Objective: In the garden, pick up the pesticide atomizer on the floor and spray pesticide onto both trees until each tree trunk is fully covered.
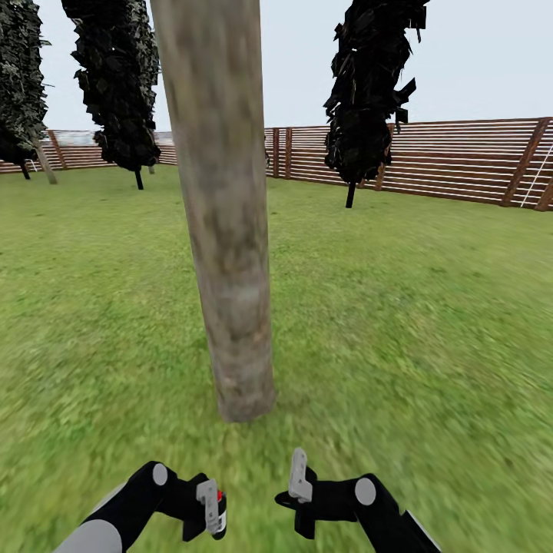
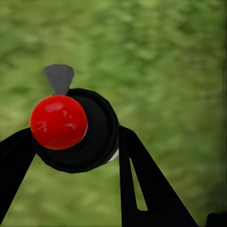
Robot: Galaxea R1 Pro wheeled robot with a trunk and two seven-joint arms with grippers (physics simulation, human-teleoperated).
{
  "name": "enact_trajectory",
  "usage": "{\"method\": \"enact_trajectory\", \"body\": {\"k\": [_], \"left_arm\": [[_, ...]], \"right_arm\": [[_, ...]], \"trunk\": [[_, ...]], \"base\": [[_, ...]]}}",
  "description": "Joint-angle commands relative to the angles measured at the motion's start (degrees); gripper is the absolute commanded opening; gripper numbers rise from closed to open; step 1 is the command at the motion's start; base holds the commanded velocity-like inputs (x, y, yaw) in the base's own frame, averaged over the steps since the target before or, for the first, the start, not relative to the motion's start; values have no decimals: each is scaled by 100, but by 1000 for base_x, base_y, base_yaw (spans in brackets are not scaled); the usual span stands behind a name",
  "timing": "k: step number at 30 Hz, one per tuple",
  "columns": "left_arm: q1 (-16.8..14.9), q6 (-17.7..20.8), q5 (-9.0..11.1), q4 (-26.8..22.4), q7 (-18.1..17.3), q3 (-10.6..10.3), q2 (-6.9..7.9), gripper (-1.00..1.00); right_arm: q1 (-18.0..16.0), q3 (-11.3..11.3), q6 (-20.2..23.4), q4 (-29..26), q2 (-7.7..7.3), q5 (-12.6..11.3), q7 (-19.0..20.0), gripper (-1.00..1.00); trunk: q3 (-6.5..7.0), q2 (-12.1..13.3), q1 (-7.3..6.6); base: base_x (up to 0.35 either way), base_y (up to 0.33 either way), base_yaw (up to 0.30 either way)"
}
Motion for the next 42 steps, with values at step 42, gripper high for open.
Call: {"method": "enact_trajectory", "body": {"k": [42], "left_arm": [[27, -419, 100, 7, -592, 36, -516, -100]], "right_arm": [[-44, 34, -9, -3, 21, -2, -8, -100]], "trunk": [[0, 0, 0]], "base": [[0, 0, 0]]}}
